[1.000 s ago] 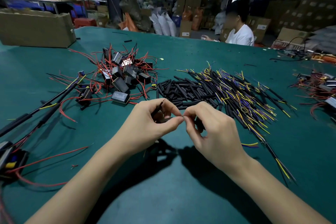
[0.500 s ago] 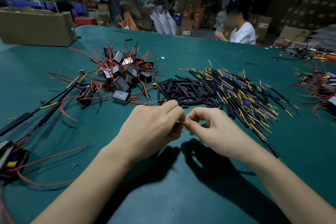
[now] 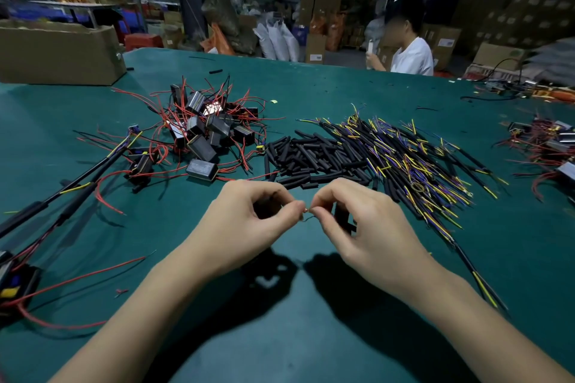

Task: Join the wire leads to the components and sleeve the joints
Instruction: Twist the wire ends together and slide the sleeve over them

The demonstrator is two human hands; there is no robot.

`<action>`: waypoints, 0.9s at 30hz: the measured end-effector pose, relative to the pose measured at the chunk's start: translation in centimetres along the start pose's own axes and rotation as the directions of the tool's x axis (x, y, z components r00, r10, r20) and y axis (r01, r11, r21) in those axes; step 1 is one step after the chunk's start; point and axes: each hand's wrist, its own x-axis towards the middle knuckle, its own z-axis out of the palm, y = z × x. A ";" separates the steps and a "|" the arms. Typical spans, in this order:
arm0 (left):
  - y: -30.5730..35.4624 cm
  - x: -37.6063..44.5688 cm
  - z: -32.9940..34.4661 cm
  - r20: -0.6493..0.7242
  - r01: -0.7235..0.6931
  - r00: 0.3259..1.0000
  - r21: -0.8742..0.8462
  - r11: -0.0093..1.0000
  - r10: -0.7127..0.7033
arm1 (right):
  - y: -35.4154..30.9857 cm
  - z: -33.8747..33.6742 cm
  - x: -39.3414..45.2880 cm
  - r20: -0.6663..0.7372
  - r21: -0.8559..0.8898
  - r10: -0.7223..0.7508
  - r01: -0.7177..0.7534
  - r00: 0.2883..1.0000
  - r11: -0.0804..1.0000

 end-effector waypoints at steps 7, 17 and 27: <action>0.0 0.2 -0.4 0.055 0.042 0.998 -0.116 0.992 -0.036 | -0.8 -0.4 0.1 -0.058 -0.217 -0.150 0.134 0.987 0.967; -0.1 0.1 -0.2 -0.007 -0.009 1.000 0.103 0.995 0.010 | -0.3 0.5 0.0 -0.087 -0.287 -0.154 0.124 0.984 0.950; 0.1 0.2 -0.4 0.057 0.014 0.998 -0.032 0.999 -0.012 | -0.4 0.5 0.0 -0.121 -0.274 -0.184 0.145 0.975 0.951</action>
